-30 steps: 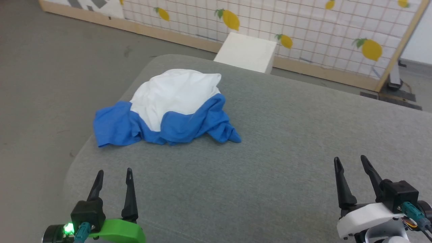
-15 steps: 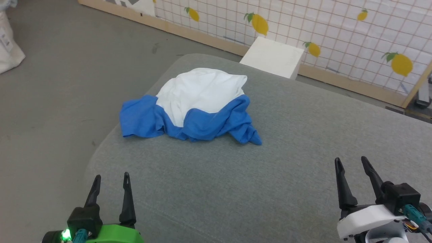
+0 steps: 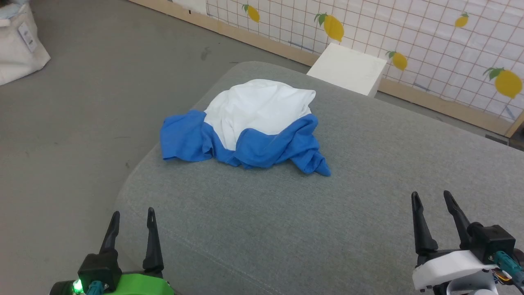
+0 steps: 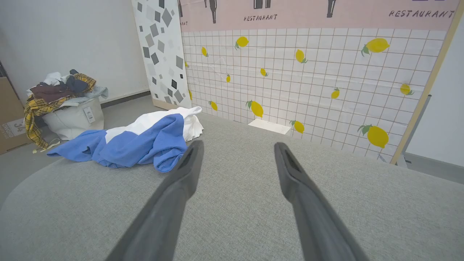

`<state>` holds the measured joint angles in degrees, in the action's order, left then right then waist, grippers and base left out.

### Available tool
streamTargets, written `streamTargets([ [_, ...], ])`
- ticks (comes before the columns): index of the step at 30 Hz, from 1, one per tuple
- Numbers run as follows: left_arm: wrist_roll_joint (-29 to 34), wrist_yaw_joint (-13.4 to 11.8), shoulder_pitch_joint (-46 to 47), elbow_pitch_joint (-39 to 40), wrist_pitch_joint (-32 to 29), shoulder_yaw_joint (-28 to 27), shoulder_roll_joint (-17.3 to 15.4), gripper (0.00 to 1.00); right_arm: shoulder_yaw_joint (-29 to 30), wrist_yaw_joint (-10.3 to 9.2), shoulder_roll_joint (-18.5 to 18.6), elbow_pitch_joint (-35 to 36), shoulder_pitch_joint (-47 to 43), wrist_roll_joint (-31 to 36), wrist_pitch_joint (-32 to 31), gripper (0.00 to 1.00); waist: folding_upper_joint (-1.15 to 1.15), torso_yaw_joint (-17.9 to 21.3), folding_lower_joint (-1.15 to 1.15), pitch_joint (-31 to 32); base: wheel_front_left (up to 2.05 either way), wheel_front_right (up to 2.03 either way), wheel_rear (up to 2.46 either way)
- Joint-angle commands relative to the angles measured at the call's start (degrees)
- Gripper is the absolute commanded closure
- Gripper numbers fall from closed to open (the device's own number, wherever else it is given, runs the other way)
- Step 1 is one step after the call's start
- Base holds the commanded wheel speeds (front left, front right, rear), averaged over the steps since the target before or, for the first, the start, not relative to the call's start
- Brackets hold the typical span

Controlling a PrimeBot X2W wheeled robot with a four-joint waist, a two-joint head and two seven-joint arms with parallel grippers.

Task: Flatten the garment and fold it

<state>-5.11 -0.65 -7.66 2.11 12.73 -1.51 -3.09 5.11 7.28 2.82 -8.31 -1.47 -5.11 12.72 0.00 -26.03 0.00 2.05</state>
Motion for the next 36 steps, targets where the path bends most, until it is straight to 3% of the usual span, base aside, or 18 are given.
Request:
streamTargets([
  [1, -0.41, -0.52, -1.07, 0.13, 0.68, -0.20, 0.19, 0.00, 0.26, 0.19, 0.05, -0.29, 0.19, -0.42, 0.68, 0.00, 0.00, -0.35, 0.00, 0.12, 0.00, 0.00, 0.00],
  [15, -0.75, -0.67, -1.91, 0.23, 2.27, -0.11, 0.22, 0.00, 1.51, 0.21, 0.06, -1.28, -0.04, -1.22, 2.28, 0.00, 0.00, -2.69, 0.00, 0.56, 0.00, 0.00, 0.00],
  [30, -0.94, -0.21, -1.60, 0.74, 2.27, 0.05, 0.22, 0.00, 1.46, 0.21, 0.06, -1.29, 0.00, -1.11, 2.28, 0.00, 0.00, -2.27, 0.00, 0.00, 0.00, 0.00, 0.00],
  [36, -4.13, 0.81, 1.54, 3.84, 2.27, 1.18, 0.21, 0.00, 1.87, 0.21, 0.06, -0.21, 0.31, -0.29, 2.28, 0.00, 0.00, -1.52, 0.00, -2.46, 0.00, 0.00, 0.00],
])
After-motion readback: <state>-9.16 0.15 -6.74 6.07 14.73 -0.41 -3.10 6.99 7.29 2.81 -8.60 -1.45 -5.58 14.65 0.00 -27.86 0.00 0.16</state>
